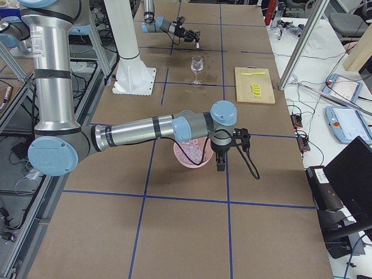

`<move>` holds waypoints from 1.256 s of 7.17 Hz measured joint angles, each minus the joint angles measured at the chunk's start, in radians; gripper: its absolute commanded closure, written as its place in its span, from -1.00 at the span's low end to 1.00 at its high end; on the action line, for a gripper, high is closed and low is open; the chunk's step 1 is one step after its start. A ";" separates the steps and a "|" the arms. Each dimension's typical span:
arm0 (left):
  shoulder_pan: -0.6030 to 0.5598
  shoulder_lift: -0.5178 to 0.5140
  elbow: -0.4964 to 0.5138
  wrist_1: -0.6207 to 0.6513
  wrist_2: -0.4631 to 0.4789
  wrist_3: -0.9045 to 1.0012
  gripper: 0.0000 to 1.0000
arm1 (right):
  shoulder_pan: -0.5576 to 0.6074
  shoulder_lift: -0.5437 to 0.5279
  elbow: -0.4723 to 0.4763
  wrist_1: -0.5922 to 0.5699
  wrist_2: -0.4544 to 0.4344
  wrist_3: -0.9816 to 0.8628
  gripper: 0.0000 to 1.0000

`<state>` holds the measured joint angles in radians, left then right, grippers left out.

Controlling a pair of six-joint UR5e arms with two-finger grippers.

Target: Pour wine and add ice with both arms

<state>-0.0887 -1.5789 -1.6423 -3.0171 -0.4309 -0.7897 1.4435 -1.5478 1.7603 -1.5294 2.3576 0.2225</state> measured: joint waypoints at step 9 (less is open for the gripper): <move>-0.041 -0.320 -0.065 0.254 0.006 0.326 1.00 | 0.000 -0.006 -0.007 -0.003 0.001 0.001 -1.00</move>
<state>-0.1294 -1.8990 -1.7078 -2.7630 -0.4250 -0.4636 1.4434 -1.5537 1.7530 -1.5322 2.3581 0.2231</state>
